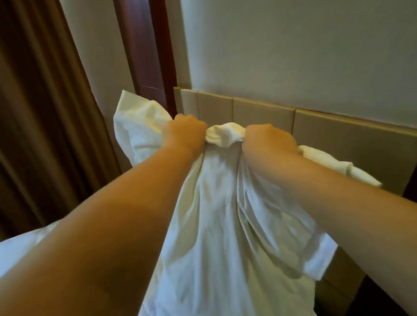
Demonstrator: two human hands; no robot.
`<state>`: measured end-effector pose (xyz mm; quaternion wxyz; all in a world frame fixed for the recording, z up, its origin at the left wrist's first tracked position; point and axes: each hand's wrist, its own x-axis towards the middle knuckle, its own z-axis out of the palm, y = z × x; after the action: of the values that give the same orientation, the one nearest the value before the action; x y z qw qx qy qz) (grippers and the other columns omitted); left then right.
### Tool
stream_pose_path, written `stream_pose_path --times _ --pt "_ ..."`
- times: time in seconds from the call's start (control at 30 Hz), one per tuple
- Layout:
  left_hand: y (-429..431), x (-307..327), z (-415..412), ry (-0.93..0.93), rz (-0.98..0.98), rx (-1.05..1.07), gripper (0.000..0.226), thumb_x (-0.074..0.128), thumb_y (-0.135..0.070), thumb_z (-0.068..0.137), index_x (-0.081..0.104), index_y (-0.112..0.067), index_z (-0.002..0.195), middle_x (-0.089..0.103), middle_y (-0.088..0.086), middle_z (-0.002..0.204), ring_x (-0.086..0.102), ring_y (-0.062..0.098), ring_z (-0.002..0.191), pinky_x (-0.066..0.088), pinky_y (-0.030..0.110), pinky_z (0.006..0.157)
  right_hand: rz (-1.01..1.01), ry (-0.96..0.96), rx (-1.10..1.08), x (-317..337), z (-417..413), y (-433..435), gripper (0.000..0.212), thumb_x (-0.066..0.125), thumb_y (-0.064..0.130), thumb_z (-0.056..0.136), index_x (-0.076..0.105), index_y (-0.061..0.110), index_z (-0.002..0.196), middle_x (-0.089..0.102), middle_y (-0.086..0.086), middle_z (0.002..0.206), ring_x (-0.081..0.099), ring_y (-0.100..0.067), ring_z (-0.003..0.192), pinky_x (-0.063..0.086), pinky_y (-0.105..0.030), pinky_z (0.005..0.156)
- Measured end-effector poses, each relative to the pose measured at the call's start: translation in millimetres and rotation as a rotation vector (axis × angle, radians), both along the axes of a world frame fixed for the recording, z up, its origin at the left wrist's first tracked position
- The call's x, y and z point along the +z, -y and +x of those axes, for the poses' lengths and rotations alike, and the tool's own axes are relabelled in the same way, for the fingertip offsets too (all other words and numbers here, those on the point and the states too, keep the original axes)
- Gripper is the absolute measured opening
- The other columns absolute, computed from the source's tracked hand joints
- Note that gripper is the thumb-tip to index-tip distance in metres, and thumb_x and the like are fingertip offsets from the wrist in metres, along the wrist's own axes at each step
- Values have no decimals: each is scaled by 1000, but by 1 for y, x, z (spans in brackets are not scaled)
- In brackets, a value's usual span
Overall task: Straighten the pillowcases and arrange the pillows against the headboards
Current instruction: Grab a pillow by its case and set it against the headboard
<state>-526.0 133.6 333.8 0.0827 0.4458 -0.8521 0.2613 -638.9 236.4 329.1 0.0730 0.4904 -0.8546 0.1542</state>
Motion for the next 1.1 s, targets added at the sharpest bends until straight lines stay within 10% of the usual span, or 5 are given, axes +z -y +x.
stream_pose_path --times 0.4,0.6,1.1 --pt "9 57 -62 -59 -168 -150 30 48 -14 99 54 -12 129 51 11 129 47 29 120 41 33 95 -473 621 -21 23 -48 18 34 38 15 101 57 -3 121 59 -23 125 55 -40 112 40 -38 82" --pt "99 74 -51 -140 -222 -146 30 51 -17 98 55 -12 128 53 12 125 48 29 116 43 35 96 -690 590 95 30 -23 99 32 36 17 100 60 2 116 63 -17 115 58 -33 98 43 -36 79" --pt "461 -3 -44 -73 -70 -182 37 62 -23 93 53 -18 128 50 6 131 45 24 121 44 40 101 -497 785 34 -34 -20 449 26 40 9 93 63 10 105 62 -8 94 56 -26 81 41 -32 66"
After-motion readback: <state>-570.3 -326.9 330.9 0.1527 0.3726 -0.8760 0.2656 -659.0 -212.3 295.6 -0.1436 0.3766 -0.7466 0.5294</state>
